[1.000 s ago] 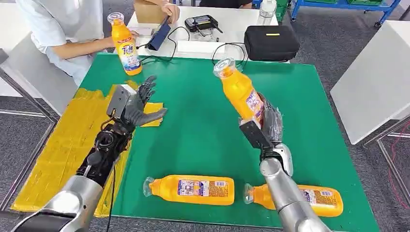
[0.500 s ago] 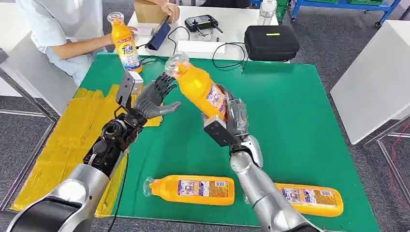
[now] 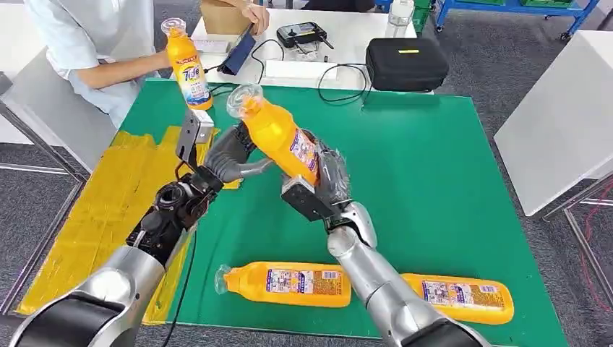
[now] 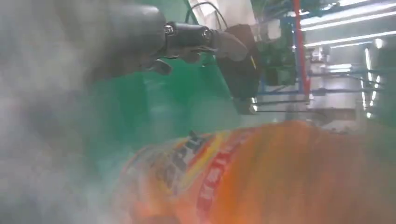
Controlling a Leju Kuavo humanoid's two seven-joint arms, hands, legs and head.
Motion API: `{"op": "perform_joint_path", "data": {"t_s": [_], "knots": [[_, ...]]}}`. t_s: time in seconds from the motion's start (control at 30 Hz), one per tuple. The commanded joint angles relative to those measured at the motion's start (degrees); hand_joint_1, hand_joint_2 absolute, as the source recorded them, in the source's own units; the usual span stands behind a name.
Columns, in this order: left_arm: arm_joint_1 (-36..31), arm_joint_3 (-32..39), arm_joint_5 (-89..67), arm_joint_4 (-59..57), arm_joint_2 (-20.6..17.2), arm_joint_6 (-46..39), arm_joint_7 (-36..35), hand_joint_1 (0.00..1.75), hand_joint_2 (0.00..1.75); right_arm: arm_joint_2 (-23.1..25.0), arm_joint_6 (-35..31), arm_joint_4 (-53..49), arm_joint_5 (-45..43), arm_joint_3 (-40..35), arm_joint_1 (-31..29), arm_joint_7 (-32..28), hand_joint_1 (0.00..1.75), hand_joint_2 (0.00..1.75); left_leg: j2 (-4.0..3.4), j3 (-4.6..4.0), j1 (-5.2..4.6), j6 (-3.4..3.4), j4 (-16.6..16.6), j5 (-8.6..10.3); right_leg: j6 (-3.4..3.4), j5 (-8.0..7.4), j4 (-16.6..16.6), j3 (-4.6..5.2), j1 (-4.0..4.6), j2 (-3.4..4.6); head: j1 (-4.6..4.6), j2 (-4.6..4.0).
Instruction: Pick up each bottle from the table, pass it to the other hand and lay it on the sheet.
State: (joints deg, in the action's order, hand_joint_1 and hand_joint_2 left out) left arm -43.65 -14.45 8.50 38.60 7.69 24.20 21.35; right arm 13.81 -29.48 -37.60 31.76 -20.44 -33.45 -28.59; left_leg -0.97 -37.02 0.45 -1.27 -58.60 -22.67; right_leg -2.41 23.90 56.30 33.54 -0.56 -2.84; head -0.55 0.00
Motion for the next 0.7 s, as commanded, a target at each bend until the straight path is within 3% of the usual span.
{"op": "perform_joint_path", "data": {"t_s": [0.03,0.1,0.23,0.27,0.7], "knots": [[-1.31,-4.03,2.09,-2.09,-0.96,-0.6,0.21,0.0,1.75,0.03,-2.13,6.03,-1.92,-0.7,-3.57,-0.21,1.75,1.75,0.01,0.13,-0.01,0.04,0.03,-0.04,0.06,0.05,0.0,-0.1,-0.03,0.19,0.02,0.0],[-0.81,-3.85,2.48,-1.95,-0.99,-0.93,0.25,0.0,1.75,-0.22,-5.8,4.66,-3.03,1.39,-3.7,0.03,1.75,1.75,0.0,0.11,0.0,0.03,0.01,-0.05,0.06,0.04,0.0,-0.1,-0.02,0.2,0.0,0.0],[-0.7,-3.9,2.5,-1.92,-0.96,-1.0,0.27,0.0,1.75,-0.43,-5.45,4.53,-3.13,1.47,-3.93,0.07,1.75,1.75,0.01,0.16,-0.02,0.03,-0.01,-0.07,0.07,0.07,0.02,-0.14,-0.05,0.28,0.02,0.0],[-0.59,-3.88,2.74,-1.84,-0.75,-1.14,0.18,0.0,1.75,-0.04,-8.77,3.14,-4.61,3.49,-3.46,-0.59,1.75,1.75,-0.01,0.13,-0.02,0.03,0.0,-0.05,0.06,0.05,0.02,-0.1,-0.05,0.26,0.0,0.0],[-0.15,-4.15,3.34,-1.59,-0.21,-1.69,0.03,0.0,1.75,-0.2,-10.2,0.95,-6.69,5.48,-3.27,-1.89,1.75,1.75,0.08,0.06,-0.01,0.03,0.0,-0.02,0.06,0.05,0.03,-0.04,-0.03,0.13,0.0,0.0]]}}
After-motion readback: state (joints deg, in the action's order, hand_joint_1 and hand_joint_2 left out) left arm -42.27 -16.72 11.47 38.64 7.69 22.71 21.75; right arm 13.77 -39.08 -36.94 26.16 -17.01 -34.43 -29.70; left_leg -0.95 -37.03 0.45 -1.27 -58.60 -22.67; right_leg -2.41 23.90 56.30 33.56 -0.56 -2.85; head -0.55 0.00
